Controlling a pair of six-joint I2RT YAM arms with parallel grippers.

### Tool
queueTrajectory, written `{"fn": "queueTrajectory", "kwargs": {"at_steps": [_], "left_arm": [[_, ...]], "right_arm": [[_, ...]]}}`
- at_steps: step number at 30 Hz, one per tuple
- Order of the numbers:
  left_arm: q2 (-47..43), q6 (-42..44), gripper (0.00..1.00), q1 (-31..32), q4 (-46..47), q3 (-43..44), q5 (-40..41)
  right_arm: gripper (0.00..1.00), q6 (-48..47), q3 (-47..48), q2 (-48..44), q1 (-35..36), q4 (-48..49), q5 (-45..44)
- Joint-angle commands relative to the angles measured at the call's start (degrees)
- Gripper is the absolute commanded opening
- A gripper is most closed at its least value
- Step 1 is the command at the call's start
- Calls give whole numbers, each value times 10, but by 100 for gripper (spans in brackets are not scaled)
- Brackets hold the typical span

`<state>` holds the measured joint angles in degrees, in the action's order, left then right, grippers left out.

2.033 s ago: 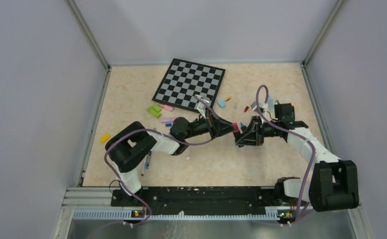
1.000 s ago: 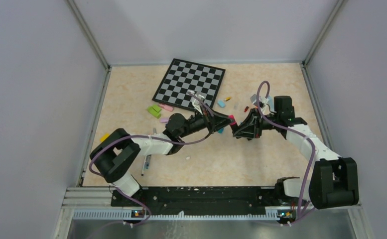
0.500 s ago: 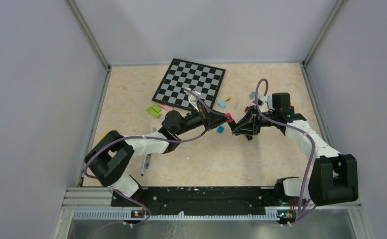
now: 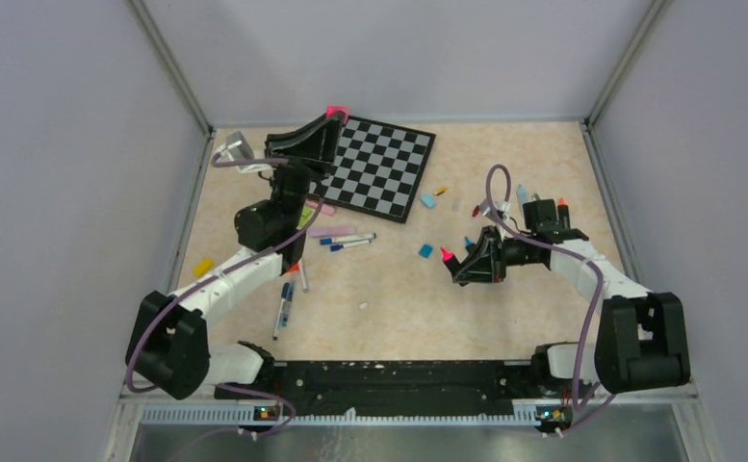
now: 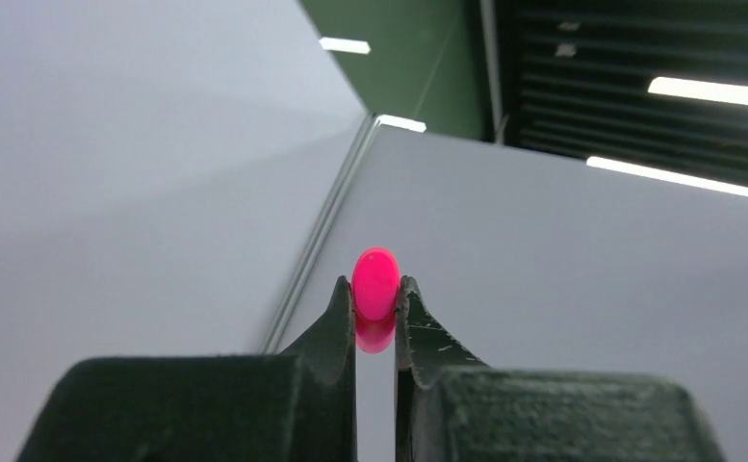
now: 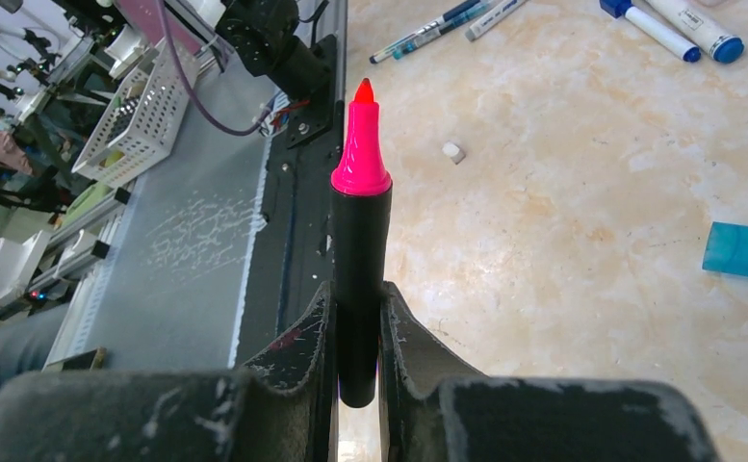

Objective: Open the pen caps
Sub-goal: Open the pen cap from the pen.

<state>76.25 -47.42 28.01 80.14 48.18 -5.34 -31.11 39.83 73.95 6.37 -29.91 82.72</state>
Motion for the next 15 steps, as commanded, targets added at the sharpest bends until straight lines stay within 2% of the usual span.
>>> {"fn": "queueTrajectory", "kwargs": {"at_steps": [1,7,11,15], "left_arm": [[-2,-10,0,10,74,6,25],[-19,-15,0,10,41,-11,-27],[-49,-21,0,10,-40,-42,-91],[-71,-23,0,11,-144,-68,-171]], "right_arm": [[0,-26,11,-6,3,-12,12],[0,-42,30,-8,1,-30,-31],[0,-41,46,-13,-8,-34,-90],[0,-8,59,-29,-54,-13,-147]]}}
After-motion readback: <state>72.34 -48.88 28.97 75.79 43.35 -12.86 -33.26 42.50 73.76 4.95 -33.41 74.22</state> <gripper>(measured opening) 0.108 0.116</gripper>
